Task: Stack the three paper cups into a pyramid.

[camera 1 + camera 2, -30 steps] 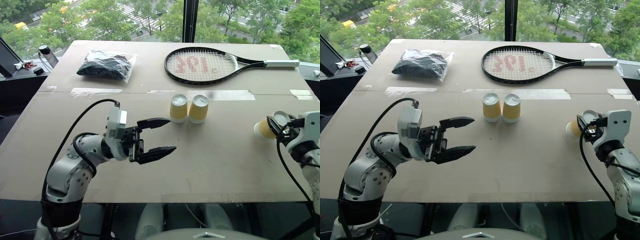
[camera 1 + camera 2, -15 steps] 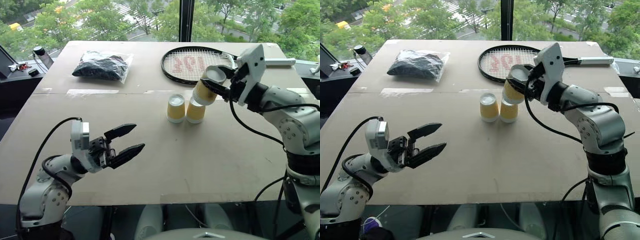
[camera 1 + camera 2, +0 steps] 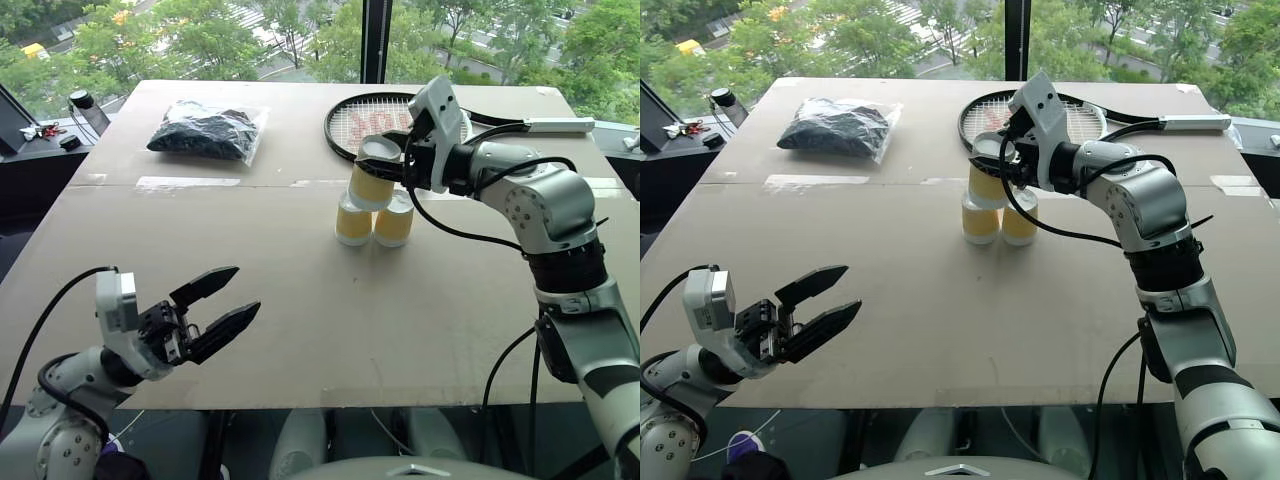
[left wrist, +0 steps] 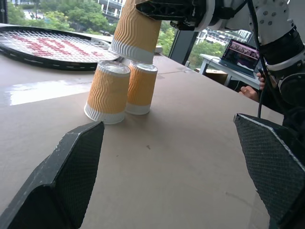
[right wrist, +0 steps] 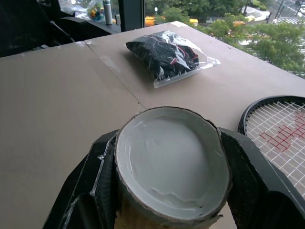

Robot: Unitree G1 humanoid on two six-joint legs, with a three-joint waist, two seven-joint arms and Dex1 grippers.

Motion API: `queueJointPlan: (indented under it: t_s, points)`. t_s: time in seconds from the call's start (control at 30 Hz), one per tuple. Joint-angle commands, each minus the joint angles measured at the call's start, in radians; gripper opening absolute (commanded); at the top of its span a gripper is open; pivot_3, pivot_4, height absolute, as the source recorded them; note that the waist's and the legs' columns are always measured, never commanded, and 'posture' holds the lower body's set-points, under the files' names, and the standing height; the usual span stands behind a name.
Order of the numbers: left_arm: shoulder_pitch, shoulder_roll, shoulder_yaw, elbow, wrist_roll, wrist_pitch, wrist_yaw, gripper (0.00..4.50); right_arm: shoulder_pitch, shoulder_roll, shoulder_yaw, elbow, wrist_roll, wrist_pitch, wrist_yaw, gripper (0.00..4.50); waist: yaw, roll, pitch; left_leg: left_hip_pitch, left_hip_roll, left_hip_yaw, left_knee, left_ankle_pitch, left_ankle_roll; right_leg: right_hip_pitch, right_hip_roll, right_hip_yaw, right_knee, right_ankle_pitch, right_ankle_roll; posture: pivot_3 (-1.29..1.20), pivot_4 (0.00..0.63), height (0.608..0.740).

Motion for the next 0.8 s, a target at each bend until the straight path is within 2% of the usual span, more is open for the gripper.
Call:
queueJointPlan:
  t_s: [0.03, 0.57, 0.63, 0.67, 0.73, 0.8]
  points:
    - [0.011, -0.007, 0.041, -0.046, -0.043, -0.026, 0.009, 4.5, -0.044, 0.001, -0.008, 0.019, -0.04, -0.052, 0.032, 2.17, 0.0, 0.0, 0.0, 0.0, 0.0, 0.0, 0.0, 0.0, 0.0, 0.0, 0.0, 0.0, 0.0, 0.0, 0.0, 0.0, 0.15, 0.74]
    - [0.021, -0.007, 0.039, -0.042, -0.05, -0.03, 0.013, 4.5, -0.032, 0.01, -0.013, 0.033, -0.105, -0.067, 0.075, 2.17, -0.002, 0.0, 0.0, 0.0, 0.0, 0.0, 0.0, 0.0, 0.0, 0.0, 0.0, 0.0, 0.0, 0.0, 0.0, 0.0, 0.15, 0.74]
    - [0.018, -0.005, 0.038, -0.041, -0.051, -0.027, 0.015, 4.5, -0.023, 0.003, 0.001, 0.03, -0.12, -0.078, 0.089, 3.18, -0.003, 0.0, 0.0, 0.0, 0.0, 0.0, -0.001, 0.0, 0.0, 0.0, 0.0, 0.0, 0.0, 0.0, 0.0, 0.0, 0.15, 0.74]
    - [0.016, -0.005, 0.038, -0.04, -0.052, -0.025, 0.016, 4.5, -0.02, 0.001, 0.003, 0.027, -0.126, -0.085, 0.095, 3.38, -0.003, 0.0, 0.0, 0.0, 0.0, 0.0, -0.001, 0.0, 0.0, 0.0, -0.001, 0.0, -0.001, 0.0, 0.0, 0.0, 0.15, 0.74]
    - [0.014, -0.004, 0.038, -0.038, -0.054, -0.024, 0.017, 4.5, -0.018, -0.001, -0.003, 0.023, -0.133, -0.091, 0.101, 4.26, -0.003, 0.0, 0.0, 0.0, 0.0, 0.0, -0.001, 0.0, 0.0, 0.0, -0.001, 0.0, -0.001, 0.0, 0.0, 0.0, 0.15, 0.74]
    - [0.011, -0.005, 0.038, -0.036, -0.058, -0.022, 0.022, 4.5, -0.01, -0.02, -0.021, -0.006, -0.126, -0.094, 0.118, 4.4, -0.003, 0.0, 0.0, 0.0, 0.0, 0.0, -0.001, 0.0, 0.0, 0.0, -0.001, 0.0, -0.001, 0.0, 0.0, 0.0, 0.15, 0.74]
